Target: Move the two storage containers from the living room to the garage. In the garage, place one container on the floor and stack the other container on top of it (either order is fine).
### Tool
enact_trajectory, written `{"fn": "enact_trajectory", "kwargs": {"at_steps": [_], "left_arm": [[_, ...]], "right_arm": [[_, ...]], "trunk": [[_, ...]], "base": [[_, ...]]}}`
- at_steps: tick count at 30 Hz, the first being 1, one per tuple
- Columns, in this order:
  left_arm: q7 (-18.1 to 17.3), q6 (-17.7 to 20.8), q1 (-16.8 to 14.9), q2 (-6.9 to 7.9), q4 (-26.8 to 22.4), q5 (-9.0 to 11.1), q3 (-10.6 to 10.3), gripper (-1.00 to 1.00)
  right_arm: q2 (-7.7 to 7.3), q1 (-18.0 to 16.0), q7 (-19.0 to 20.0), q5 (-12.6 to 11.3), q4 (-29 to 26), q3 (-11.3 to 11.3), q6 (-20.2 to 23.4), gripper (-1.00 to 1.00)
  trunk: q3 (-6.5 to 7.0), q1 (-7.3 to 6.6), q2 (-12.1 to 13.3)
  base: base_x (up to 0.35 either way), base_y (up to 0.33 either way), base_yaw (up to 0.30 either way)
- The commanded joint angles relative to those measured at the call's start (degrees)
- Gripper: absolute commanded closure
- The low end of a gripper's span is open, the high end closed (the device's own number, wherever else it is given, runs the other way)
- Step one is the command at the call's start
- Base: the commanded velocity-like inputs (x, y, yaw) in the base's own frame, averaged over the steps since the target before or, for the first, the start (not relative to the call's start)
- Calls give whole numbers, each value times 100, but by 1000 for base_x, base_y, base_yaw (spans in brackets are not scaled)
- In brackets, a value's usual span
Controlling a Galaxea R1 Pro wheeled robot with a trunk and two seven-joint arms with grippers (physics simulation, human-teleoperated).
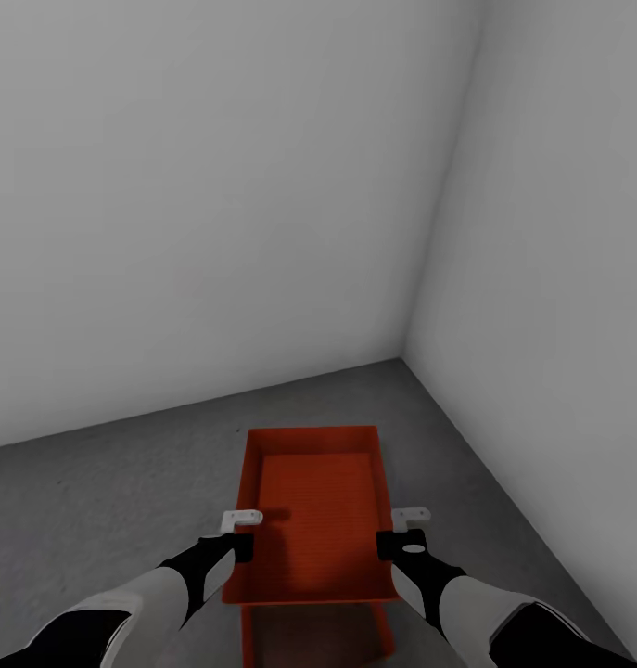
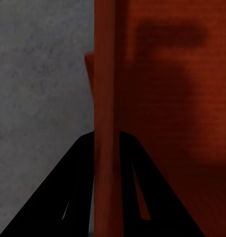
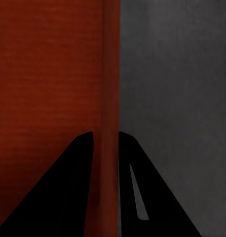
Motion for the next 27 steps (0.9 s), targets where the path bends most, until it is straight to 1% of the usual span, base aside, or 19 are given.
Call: {"fn": "enact_trajectory", "kwargs": {"at_steps": [1,10,16,27], "left_arm": [[52,-94,-1,94,-30,-70,-174,100],[51,-94,-1,94,-30,-70,-174,100],[51,-94,-1,98,-30,-70,-174,100],[45,-94,-1,91,-30,-70,-174,100]], "right_arm": [[1,-2,-16,-134,87,-13,-26,100],[1,-2,-15,-134,87,-13,-26,100],[1,-2,-24,-134,87,-13,-26,100],[1,-2,-16,-134,87,-13,-26,100]], "trunk": [[-4,1,-2],[-4,1,-2],[-4,1,-2],[-4,1,-2]], "base": [[103,0,0],[20,0,0],[1,0,154],[0,0,10]]}}
